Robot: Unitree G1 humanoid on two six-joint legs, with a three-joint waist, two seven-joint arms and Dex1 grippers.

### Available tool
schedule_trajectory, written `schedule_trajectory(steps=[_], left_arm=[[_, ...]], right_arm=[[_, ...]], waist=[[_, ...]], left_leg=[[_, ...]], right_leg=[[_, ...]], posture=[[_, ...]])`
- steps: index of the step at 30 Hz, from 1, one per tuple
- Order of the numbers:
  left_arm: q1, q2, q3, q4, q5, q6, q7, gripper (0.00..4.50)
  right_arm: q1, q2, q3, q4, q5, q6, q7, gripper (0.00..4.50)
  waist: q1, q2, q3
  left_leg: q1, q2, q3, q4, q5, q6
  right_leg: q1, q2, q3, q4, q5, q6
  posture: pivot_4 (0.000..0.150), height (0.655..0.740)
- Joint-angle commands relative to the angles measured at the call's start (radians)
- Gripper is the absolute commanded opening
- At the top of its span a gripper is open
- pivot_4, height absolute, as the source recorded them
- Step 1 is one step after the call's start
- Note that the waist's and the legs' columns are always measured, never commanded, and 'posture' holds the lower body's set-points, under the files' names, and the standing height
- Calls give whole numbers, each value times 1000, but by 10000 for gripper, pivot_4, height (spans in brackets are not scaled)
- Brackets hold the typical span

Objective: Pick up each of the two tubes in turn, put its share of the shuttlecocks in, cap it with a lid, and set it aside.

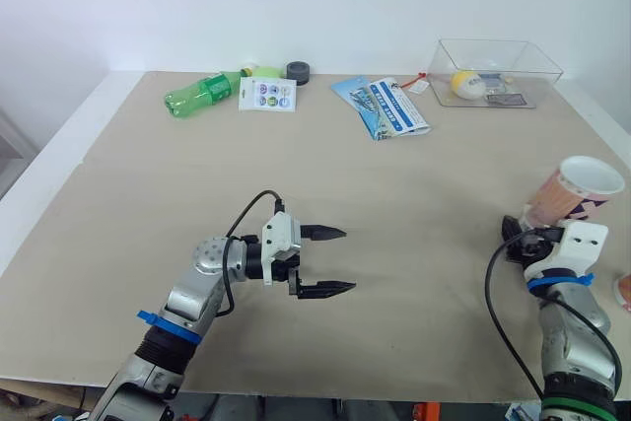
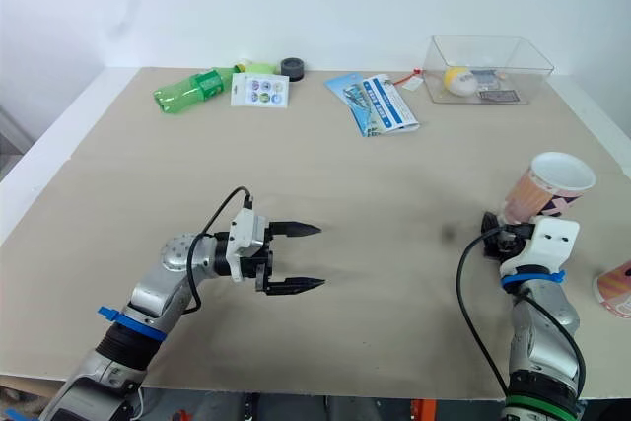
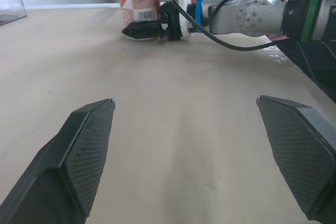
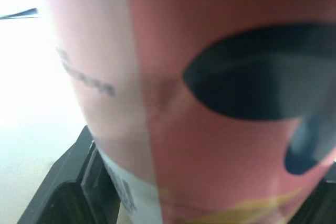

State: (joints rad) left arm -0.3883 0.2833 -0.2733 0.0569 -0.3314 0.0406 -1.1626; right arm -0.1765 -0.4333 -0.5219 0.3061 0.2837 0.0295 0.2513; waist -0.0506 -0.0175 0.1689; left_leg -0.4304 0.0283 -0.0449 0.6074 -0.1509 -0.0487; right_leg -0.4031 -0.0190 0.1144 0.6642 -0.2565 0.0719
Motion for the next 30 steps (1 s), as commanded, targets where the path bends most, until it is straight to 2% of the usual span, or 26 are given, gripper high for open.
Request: schedule_trajectory(steps=[1,3,4,9,15,26,30], left_arm=[[-14,-2,2,-16,5,-19,5,45000],[-9,-2,1,-18,9,-17,13,45000],[-6,-2,1,-21,10,-15,17,45000],[7,-6,-3,-22,18,-19,33,45000],[7,-7,-3,-11,22,-24,36,45000],[-23,-17,-11,35,27,-44,22,45000],[-33,-24,-10,59,32,-55,10,45000]], right_arm=[[-19,-11,-16,49,14,-38,-4,37929],[-20,-11,-12,63,21,-35,5,43672],[-21,-15,-9,74,20,-36,10,44338],[-3,-37,11,79,9,-30,40,44338],[61,-53,12,-17,24,19,70,44338],[243,-78,-21,-348,110,238,84,44338],[340,-124,-32,-465,128,304,135,44338]], waist=[[0,0,0],[0,0,0],[0,0,0],[0,0,0],[2,0,0],[3,0,0],[3,0,0]], left_leg=[[0,0,0,0,0,0],[0,0,0,0,0,0],[0,0,0,0,0,0],[3,0,0,1,0,0],[2,0,-1,1,0,0],[2,0,-1,0,0,0],[2,0,0,0,0,0]], right_leg=[[0,0,0,0,0,0],[0,0,0,0,0,0],[1,0,0,0,0,0],[4,0,0,0,0,0],[4,0,0,0,-1,0],[3,0,0,0,-1,0],[2,0,0,0,-1,0]], posture=[[1500,7400],[1500,7400],[1500,7400],[1500,7400],[1500,7400],[1500,7400],[1500,7400]])
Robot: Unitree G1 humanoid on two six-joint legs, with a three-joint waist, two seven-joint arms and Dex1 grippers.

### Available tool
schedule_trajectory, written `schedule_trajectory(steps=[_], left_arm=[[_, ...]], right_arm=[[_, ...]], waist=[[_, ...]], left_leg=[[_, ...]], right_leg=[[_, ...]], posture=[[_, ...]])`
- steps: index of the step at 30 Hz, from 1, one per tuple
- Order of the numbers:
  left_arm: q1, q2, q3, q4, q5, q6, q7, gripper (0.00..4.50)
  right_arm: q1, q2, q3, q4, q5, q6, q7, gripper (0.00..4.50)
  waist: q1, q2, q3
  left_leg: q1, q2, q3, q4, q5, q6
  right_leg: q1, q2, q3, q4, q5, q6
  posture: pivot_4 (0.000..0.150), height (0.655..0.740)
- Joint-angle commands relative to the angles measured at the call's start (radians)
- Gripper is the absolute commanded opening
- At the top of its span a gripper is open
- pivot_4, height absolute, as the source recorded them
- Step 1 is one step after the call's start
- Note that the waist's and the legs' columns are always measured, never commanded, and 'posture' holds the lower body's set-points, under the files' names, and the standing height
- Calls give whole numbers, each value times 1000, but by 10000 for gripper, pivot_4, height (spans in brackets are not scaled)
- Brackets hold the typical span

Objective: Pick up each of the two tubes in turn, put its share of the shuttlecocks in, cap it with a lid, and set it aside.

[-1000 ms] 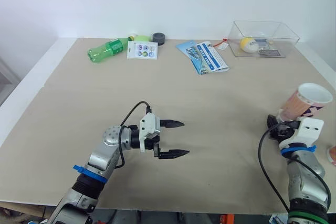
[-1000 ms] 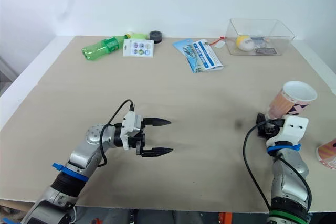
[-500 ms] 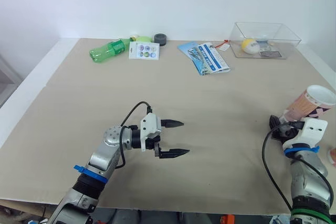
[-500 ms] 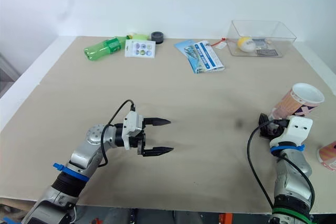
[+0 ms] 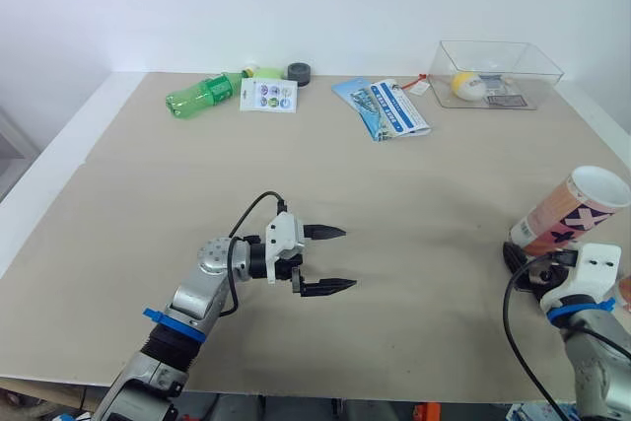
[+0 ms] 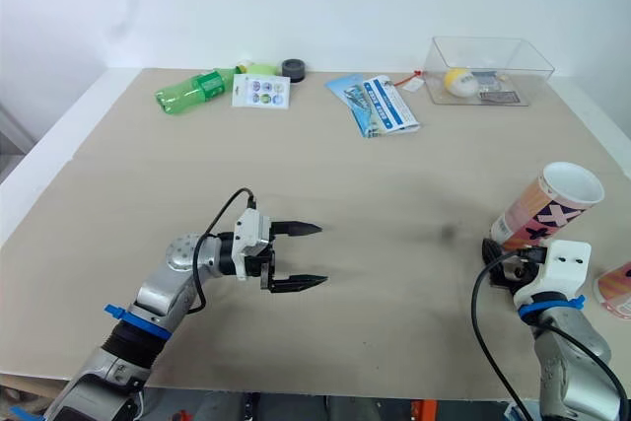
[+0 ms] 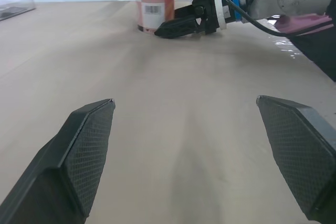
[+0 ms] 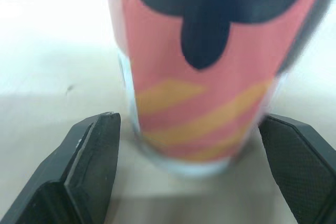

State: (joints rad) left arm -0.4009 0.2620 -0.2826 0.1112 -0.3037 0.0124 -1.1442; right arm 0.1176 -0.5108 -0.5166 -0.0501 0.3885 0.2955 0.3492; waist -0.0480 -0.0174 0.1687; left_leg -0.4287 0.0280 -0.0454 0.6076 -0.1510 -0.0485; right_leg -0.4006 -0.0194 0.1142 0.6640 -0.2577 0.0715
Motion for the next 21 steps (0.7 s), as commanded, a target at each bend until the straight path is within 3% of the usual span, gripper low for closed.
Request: schedule_trajectory(steps=[1,5,12,16,21], left_arm=[[-21,-3,-1,8,5,-29,-10,45000],[-26,-1,0,22,7,-35,-18,45000],[-41,-3,19,57,35,-37,26,45000],[-34,9,21,62,62,-42,53,45000],[-10,43,58,56,93,-59,120,45000]], right_arm=[[64,-58,-40,-129,27,53,47,44338],[146,-121,-54,-203,48,70,144,44338],[223,-178,-15,-282,231,-47,586,44338],[109,-165,141,-236,150,-178,691,44338],[-152,-114,366,-15,41,-332,818,44338]], waist=[[0,0,0],[-1,0,0],[-2,-2,1],[-5,-3,2],[-13,-7,5]], left_leg=[[0,0,0,0,0,0],[-1,0,0,0,0,0],[-1,0,0,0,0,0],[-1,0,0,0,0,0],[0,1,0,0,0,0]], right_leg=[[0,0,0,0,0,0],[-1,0,0,0,0,0],[-1,0,0,0,-1,0],[-2,0,-1,0,0,0],[-1,0,-1,0,1,-1]], posture=[[1500,7400],[1500,7400],[1500,7400],[1500,7400],[1500,7400]])
